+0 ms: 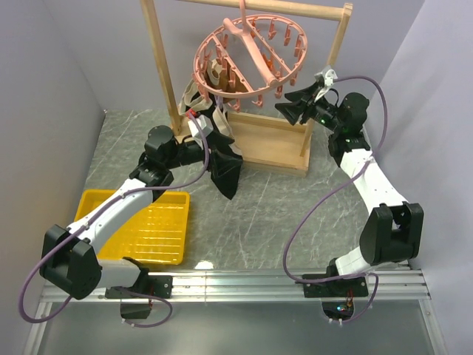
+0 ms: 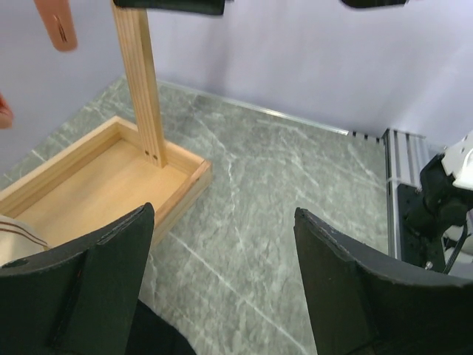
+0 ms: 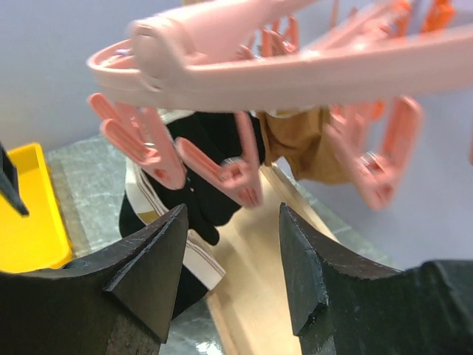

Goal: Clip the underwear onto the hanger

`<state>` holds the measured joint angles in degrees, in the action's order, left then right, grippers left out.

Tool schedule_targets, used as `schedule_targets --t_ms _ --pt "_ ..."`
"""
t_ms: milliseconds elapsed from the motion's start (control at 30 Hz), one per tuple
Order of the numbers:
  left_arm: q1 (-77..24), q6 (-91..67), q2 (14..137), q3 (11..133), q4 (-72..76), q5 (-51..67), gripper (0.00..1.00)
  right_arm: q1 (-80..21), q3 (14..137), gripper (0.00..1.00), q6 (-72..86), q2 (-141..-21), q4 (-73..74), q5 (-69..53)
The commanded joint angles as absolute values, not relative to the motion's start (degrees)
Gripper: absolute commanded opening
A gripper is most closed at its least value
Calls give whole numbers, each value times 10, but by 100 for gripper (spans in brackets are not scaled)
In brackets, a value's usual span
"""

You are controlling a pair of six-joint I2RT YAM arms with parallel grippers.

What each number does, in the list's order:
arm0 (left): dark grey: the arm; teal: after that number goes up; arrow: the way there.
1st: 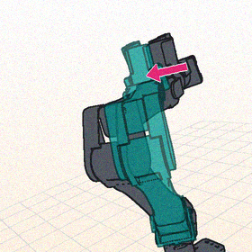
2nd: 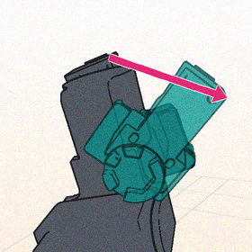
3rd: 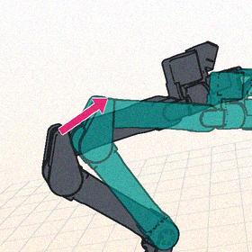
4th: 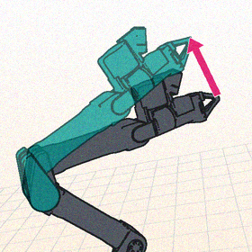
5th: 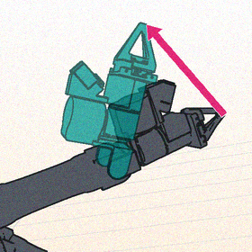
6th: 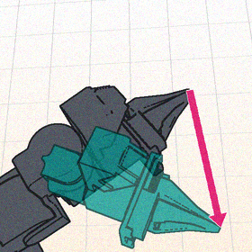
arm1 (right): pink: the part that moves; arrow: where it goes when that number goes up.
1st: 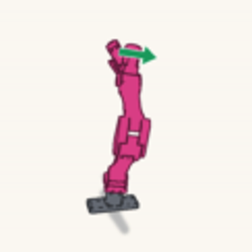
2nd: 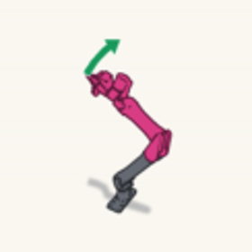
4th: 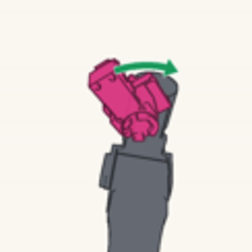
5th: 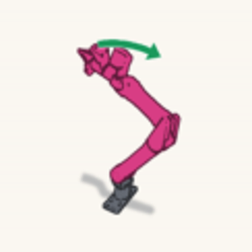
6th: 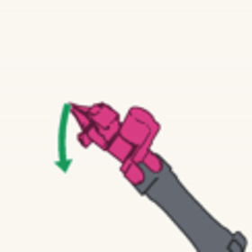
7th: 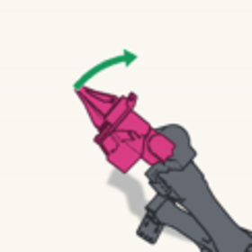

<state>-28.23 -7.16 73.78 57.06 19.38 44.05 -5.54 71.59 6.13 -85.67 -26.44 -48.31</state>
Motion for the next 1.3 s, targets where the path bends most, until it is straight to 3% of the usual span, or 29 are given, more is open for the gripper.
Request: schedule_targets --t_ms 0,267,567,900,1267 --pt "-283 -104 739 602 232 438 81 -69 753 59 17 -861 -308 -515" --pt "-280 -148 741 610 243 401 81 -86 764 54 -17 -869 -305 -522" --pt "-247 -271 729 620 267 267 74 -98 759 35 -6 -854 -296 -514" --pt "-288 -257 762 656 276 177 60 -129 744 33 -1 -836 -285 -505" --pt "-306 -282 802 699 268 111 57 -143 737 33 -1 -828 -273 -502"
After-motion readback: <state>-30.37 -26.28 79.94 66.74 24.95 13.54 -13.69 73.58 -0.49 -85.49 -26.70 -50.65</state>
